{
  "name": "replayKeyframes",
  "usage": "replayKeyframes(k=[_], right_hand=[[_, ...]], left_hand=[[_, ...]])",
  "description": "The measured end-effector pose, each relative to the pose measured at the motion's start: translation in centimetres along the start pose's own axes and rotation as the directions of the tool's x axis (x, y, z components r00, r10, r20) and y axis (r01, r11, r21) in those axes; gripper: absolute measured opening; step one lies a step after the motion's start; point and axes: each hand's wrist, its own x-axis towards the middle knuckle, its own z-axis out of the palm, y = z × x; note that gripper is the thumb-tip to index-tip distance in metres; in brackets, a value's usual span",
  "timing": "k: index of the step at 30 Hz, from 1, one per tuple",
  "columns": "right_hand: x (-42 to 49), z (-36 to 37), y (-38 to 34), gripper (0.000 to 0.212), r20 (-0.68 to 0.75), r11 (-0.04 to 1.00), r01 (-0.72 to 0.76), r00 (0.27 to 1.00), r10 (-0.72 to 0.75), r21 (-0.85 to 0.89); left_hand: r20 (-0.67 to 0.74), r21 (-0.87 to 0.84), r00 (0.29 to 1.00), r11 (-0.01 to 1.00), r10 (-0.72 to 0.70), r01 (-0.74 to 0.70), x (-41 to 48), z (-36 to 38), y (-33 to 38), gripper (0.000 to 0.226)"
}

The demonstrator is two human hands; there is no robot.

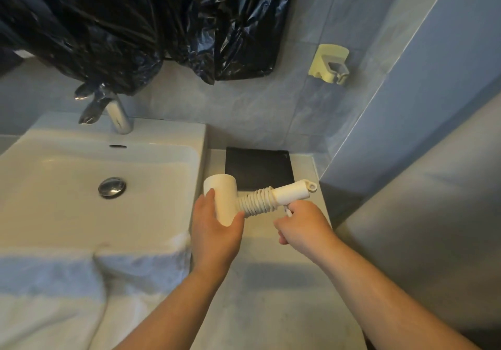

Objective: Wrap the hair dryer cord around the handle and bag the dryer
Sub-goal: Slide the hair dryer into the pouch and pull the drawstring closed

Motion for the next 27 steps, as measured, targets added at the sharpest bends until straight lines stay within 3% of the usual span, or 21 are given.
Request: replayKeyframes(k=[5,9,12,18,20,24,27], right_hand=[[-1.9,-1.3,-0.4,0.026,-0.197,0.907,0.242,0.926,-0.322,-0.344],[-2.2,-2.5,0.2,0.03,-0.018,0.779,0.471,0.851,-0.524,-0.414],[-2.2,-3.3,0.0,0.014,0.091,0.684,0.57,0.794,-0.601,-0.456],[-2.7,-4.7,-0.3,0.023,0.058,0.446,0.584,0.647,-0.76,-0.678],[-3.0,-5.0,-0.4,0.037,0.05,0.474,0.58,0.666,-0.745,-0.662],[-3.1,-5.9,-0.5,0.079,0.126,0.665,0.538,0.817,-0.563,-0.518],[-3.4,-5.6,-0.4,0.058,0.21,0.721,0.566,0.822,-0.529,-0.4]], left_hand=[[-0.017,0.06,0.999,0.998,0.035,-0.034,0.4,-0.9,1.2,0.078],[-0.011,0.087,0.998,0.995,0.054,-0.053,1.1,-1.6,2.2,0.071],[0.019,0.18,0.994,0.978,0.103,-0.105,0.8,-1.8,3.2,0.075],[0.087,0.325,0.953,0.896,0.289,-0.302,0.2,-2.3,4.5,0.072],[0.134,0.368,0.914,0.837,0.382,-0.404,0.2,-2.8,5.1,0.071],[0.205,0.368,0.843,0.759,0.498,-0.537,-0.6,-3.6,6.3,0.077],[0.233,0.371,0.773,0.681,0.59,-0.631,-1.1,-3.8,6.9,0.073]])
